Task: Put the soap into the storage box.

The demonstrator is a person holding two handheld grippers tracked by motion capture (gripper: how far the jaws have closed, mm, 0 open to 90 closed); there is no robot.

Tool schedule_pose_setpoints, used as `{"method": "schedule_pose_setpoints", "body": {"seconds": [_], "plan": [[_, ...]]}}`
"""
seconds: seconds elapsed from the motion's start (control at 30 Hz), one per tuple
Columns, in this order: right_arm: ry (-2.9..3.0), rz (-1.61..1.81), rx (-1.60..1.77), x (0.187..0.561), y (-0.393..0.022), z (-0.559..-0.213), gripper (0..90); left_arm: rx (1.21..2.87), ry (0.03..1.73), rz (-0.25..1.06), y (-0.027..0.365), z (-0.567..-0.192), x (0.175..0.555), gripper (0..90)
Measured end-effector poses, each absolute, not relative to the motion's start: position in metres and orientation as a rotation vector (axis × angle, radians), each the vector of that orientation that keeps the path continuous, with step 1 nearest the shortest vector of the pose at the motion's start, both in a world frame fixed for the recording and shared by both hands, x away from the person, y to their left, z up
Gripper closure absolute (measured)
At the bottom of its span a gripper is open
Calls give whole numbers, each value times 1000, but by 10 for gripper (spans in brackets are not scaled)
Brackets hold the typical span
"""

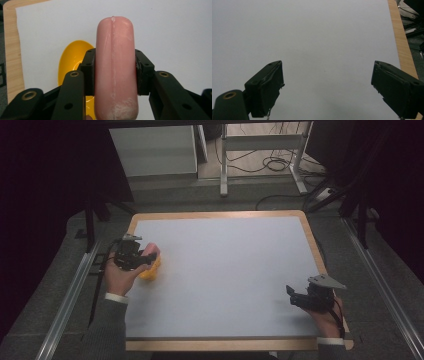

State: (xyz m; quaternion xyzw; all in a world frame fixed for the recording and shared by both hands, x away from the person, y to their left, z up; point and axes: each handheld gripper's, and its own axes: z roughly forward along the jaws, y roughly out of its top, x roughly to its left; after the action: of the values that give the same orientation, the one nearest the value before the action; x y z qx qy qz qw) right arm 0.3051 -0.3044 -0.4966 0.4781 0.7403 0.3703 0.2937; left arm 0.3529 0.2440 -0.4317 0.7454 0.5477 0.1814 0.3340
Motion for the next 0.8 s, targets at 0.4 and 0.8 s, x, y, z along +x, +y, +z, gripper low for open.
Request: {"method": "schedule_pose_setpoints", "body": {"seconds": [0.4, 0.8], "plan": [[1975, 984, 1271, 305, -304, -497, 105, 1955, 1490, 476, 253, -443, 361, 602], [1977, 979, 1271, 305, -303, -497, 105, 1960, 1558, 453, 258, -464, 373, 602]]}}
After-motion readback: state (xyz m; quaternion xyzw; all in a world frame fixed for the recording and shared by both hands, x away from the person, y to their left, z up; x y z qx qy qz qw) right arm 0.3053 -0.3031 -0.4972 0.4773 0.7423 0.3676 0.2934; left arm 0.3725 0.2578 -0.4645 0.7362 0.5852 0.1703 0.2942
